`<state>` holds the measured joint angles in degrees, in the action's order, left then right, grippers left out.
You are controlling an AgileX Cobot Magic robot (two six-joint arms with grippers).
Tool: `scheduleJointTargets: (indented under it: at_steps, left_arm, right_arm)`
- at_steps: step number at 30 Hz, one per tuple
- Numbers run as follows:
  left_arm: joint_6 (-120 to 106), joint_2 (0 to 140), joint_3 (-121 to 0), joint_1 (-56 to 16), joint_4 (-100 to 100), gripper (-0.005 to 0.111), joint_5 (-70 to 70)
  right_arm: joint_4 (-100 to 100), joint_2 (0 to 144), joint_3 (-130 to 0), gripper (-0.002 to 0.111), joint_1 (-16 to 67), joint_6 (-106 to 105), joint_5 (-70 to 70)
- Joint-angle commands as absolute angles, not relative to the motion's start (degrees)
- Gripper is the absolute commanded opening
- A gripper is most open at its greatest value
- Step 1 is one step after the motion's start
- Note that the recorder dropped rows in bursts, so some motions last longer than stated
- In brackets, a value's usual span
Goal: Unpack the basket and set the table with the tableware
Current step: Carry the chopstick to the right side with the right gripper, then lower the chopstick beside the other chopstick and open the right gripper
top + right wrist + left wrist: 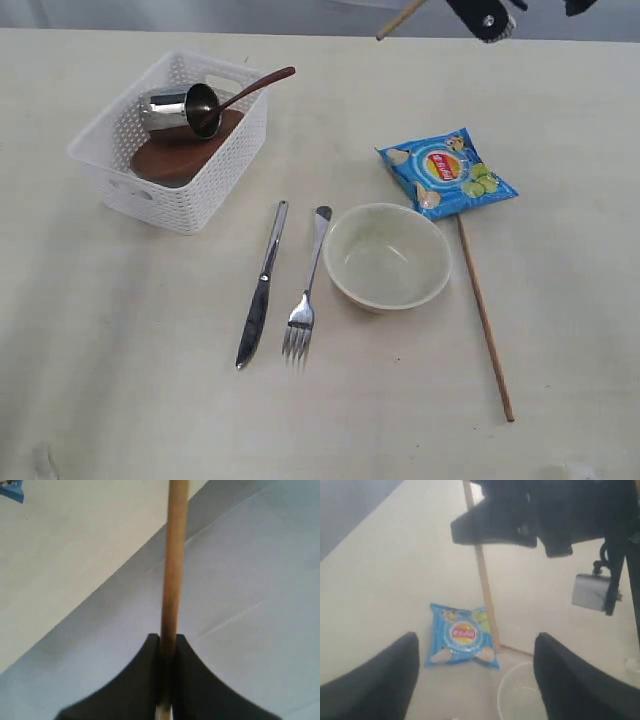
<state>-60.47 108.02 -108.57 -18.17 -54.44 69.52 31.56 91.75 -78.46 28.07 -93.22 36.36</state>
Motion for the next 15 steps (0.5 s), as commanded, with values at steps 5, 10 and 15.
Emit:
scheduleJointTargets:
  at_steps: [5, 10, 15]
  left_arm:
    - [-60.2, 108.0, -102.5, -17.9, -44.7, 0.000, 70.0]
    - [-60.2, 108.0, -101.7, -17.9, -45.5, 0.000, 70.0]
    - [-60.1, 108.0, -101.7, -17.9, -45.8, 0.000, 70.0]
  right_arm:
    - [26.7, 88.2, -64.2, 0.000, 33.6, -121.7, 54.9]
    - [30.0, 77.9, -46.2, 0.000, 32.7, -121.7, 50.0]
    - [30.0, 68.2, -31.6, 0.000, 32.7, -121.7, 38.4]
